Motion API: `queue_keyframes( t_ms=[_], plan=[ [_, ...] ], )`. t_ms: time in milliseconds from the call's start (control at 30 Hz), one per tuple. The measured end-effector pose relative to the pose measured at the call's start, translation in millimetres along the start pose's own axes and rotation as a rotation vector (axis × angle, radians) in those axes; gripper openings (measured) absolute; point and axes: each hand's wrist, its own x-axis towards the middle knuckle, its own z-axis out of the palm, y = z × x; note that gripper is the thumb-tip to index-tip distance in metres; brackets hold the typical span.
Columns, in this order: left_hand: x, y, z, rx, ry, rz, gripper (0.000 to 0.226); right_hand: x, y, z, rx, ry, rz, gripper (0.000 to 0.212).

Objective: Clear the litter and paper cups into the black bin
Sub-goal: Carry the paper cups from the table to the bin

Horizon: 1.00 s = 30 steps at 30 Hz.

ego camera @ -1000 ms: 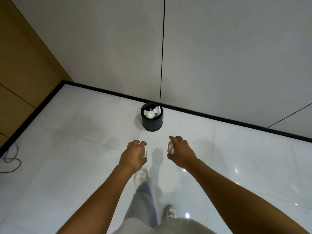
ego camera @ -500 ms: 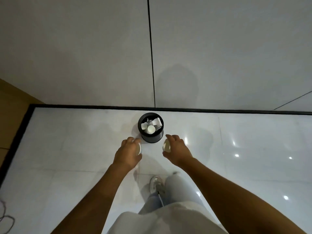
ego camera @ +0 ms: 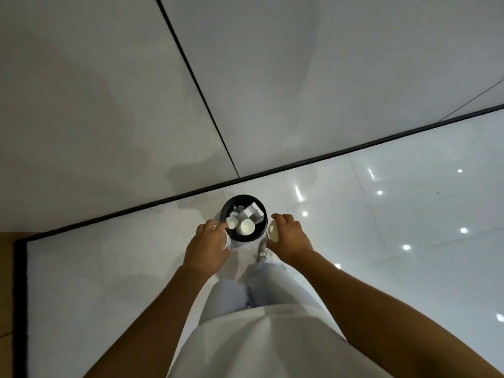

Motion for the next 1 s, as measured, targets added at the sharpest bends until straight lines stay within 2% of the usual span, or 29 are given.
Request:
queue_keyframes(
  t_ms=[300,367,600,800,1000],
  plan=[
    [83,-20,-11,0.082,-0.075,0.225,0.055,49,-11,21,0.209,0.067,0.215,0.064],
    [104,-24,-9,0.13,-0.136,0.252,0.056,61,-11,31,0.262,0.095,0.272,0.064],
    [191,-55,30,0.243,-0.269,0.448,0.056,112,8,110,0.432,0.285,0.488,0.066],
    [248,-85,65,0.279,-0.275,0.569,0.053,154,18,187,0.554,0.36,0.562,0.061],
    [285,-108,117,0.285,-0.312,0.584,0.058,207,40,237,0.604,0.409,0.55,0.063]
  ],
)
